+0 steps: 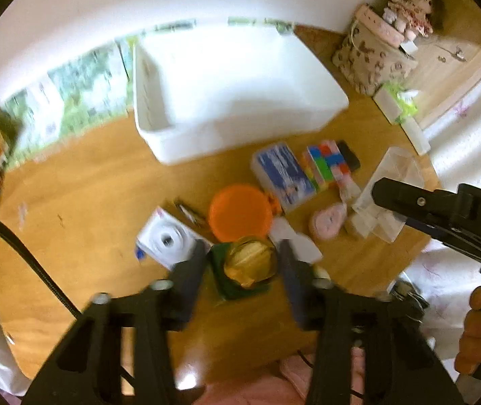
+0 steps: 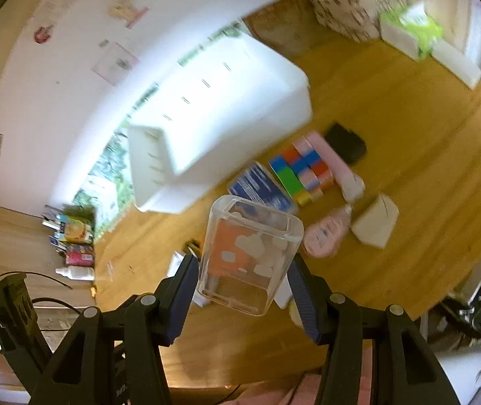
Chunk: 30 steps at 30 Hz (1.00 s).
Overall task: Organize rigid objects
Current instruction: 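Lift the clear box with the right gripper over the white bin while the left gripper holds the bottle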
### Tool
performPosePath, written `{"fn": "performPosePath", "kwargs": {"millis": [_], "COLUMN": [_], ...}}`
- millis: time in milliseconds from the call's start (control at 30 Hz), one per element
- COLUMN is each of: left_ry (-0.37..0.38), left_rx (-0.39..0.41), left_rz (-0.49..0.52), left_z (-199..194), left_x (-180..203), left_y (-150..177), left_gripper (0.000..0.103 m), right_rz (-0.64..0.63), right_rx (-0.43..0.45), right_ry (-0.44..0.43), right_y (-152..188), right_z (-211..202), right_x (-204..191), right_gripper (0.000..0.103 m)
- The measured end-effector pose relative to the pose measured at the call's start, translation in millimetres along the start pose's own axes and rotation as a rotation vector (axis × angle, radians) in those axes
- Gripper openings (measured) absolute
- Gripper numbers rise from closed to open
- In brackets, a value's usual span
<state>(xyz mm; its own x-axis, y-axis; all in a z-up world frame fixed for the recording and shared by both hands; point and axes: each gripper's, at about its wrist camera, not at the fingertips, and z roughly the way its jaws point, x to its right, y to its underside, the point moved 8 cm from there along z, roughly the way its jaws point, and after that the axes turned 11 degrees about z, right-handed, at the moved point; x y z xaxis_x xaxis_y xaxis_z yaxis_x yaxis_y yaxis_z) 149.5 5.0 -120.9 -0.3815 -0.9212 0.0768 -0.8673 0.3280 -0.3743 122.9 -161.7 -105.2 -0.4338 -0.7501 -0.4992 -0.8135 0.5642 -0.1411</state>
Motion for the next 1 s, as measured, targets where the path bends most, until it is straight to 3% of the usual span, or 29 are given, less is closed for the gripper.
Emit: {"fn": "performPosePath", "kwargs": {"millis": [167,367,567,700,833,933,1000], "left_ry": [-0.014,-0.003,0.047,0.055,0.056,0.056,0.043], "left_rx": [0.095,0.134,0.085,0.034,-0.032,-0.084,-0.115], "left_rz": [-0.007,-0.044,-0.092,-0.203,-0.287,-0.313,-0.320], "left_z": [-12.8,-20.5,-13.1,-0.6,13.6,26.0,34.0], "left_x": [-10.2,-23.0,-37.1,-57.4,-74.6,-81.0,-83.5], "left_y": [-39.8,-64.9,-54.5,-34.9,-12.6,1.8,8.7], "left_gripper": [0.022,0.021,0.021,0.022,0.027,0.036,0.037], "right_rz": [-0.061,-0.127,-0.190,-0.244,-0.290,-0.322,-0.338], "right_rx": [0.060,0.104,0.139,0.164,0.192,0.199,0.202], "right_ry": [-0.034,-0.057,-0.062,-0.075,-0.086,-0.096,-0.097], "right_y": [-24.9,-54.6,-72.9,-81.9,-89.6,-94.6,-98.2], "right_z": [-12.0,-12.7,-8.0,-4.6,-0.3,4.6,8.7], "right_x": [-19.9,-39.7,-49.5,-56.1,-61.9,-66.7,-69.1], "right_gripper": [0.055,0.055,0.055,0.055,0.055,0.055,0.055]}}
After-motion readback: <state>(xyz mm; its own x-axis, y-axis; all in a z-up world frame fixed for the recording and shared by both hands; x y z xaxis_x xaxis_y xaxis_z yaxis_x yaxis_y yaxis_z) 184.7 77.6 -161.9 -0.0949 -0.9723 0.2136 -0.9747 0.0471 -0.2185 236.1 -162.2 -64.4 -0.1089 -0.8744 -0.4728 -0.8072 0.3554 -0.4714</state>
